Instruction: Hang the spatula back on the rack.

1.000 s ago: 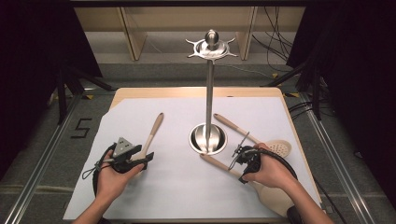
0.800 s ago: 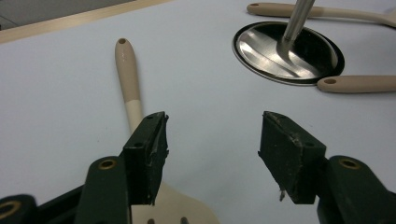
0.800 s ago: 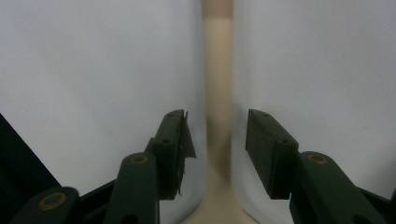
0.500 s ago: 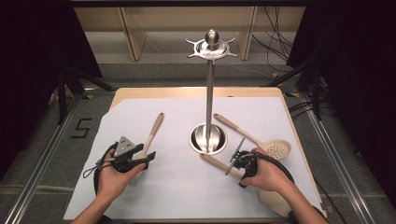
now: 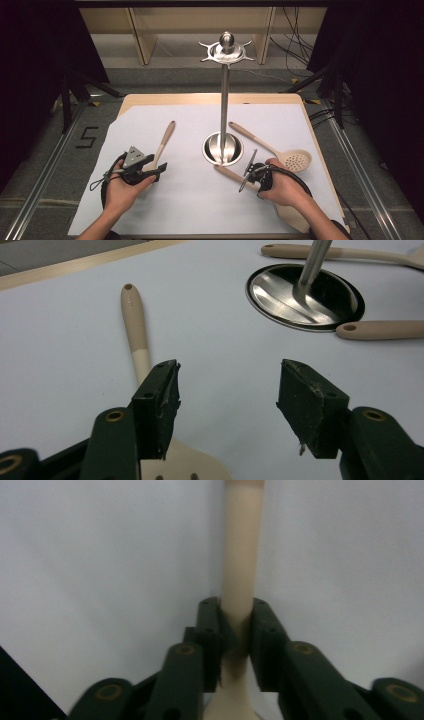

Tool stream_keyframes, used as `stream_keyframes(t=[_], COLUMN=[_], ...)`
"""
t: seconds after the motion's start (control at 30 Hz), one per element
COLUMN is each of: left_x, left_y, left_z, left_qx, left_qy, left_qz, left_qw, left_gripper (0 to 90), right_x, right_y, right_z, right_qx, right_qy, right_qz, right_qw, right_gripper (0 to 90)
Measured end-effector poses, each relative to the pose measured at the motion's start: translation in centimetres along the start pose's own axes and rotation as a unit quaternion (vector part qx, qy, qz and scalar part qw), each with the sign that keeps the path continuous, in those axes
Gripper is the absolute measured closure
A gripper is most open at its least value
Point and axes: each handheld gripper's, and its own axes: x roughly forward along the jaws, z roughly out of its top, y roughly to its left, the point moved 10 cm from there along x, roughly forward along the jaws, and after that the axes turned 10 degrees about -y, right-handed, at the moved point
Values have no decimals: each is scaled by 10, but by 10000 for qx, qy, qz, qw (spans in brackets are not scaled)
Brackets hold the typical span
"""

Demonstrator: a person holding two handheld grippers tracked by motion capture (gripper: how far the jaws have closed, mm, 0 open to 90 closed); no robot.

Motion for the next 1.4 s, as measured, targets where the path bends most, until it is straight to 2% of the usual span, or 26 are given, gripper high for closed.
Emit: stream_keyframes(t=[0.03, 0.13, 0.27, 0.33, 0.4, 0.47, 0.5, 0.57, 0.6, 0.63, 0.7, 0.77, 0.8, 0.83, 0.87, 0.9, 0.93, 1.0, 1.03, 1.07, 1.1, 1.13, 1.2, 1.23, 1.37, 1.4], left_x=[0, 0, 1, 1, 2, 1, 1, 1, 1, 1, 1, 1, 1, 1, 1, 1, 1, 2, 2, 2, 2, 3, 2, 2, 2, 2], left_y=[0, -1, -1, -1, 0, -1, -1, -1, -2, -3, -3, -3, -2, -2, -3, -3, -3, -4, -4, -4, -5, -6, -6, -6, -6, -6], left_z=[0, 0, -1, -1, -1, -1, -1, 0, 0, 0, 1, 1, 2, 2, 2, 2, 2, 2, 3, 3, 3, 3, 3, 3, 3, 4], left_qx=[0, -43, -52, -55, -55, -56, -50, -4, -16, -46, -32, -21, 27, 27, 14, 14, -26, -33, 31, 25, 24, -10, 34, 38, 4, 13], left_qy=[-2, -7, 19, 26, 19, 9, 14, 6, -9, -21, -29, -27, -38, -38, -52, -52, -64, -73, -62, -68, -73, -75, -65, -66, -87, -87], left_qz=[3, -3, 34, 22, 27, 13, 33, 21, -3, -14, -17, -26, -6, -6, -23, -23, -33, -58, -89, -84, -91, -95, -107, -111, -74, -76], left_qw=[10000, 10000, 10000, 10000, 10000, 10000, 10000, 10000, 10000, 10000, 10000, 10000, 10000, 10000, 10000, 10000, 10000, 10000, 9999, 9999, 9999, 9999, 9999, 9999, 9999, 9999], left_gripper=[408, 408, 408, 408, 408, 408, 408, 407, 407, 407, 407, 407, 407, 406, 405, 405, 406, 405, 406, 405, 405, 405, 405, 405, 405, 405], right_x=[0, 0, -3, -8, -11, -23, -23, -30, -35, -35, -39, -41, -43, -43, -46, -46, -49, -49, -50, -51, -51, -52, -55, -56, -60, -62], right_y=[-2, -1, 1, 1, -1, -1, -1, 2, 3, 3, 4, 5, 7, 7, 6, 6, 6, 7, 9, 7, 7, 6, 6, 7, 8, 9], right_z=[0, 0, -1, 0, 1, 8, 8, 13, 17, 17, 22, 23, 26, 26, 30, 30, 32, 34, 34, 36, 38, 38, 41, 42, 42, 43], right_qx=[-76, -121, -273, -339, -409, -398, -398, -364, -457, -457, -430, -422, -286, -286, -415, -415, -383, -426, -277, -460, -472, -344, -398, -537, -463, -306], right_qy=[34, -8, -206, -438, -511, -967, -967, -1290, -1559, -1559, -1808, -1878, -2027, -2027, -2246, -2246, -2351, -2418, -2441, -2530, -2636, -2646, -2808, -2836, -2912, -2968], right_qz=[-91, -93, -6, 33, -23, -27, -27, 3, 62, 62, 14, 20, 46, 46, 46, 46, 31, 83, 77, 87, 117, 3, 4, 109, 93, 87], right_qw=[9999, 9999, 9994, 9985, 9979, 9945, 9945, 9910, 9867, 9867, 9826, 9813, 9788, 9788, 9736, 9736, 9712, 9694, 9693, 9663, 9634, 9638, 9590, 9574, 9555, 9544], right_gripper=[789, 790, 791, 791, 791, 791, 791, 791, 791, 791, 791, 791, 791, 791, 791, 791, 791, 791, 791, 791, 791, 791, 791, 791, 791, 791])
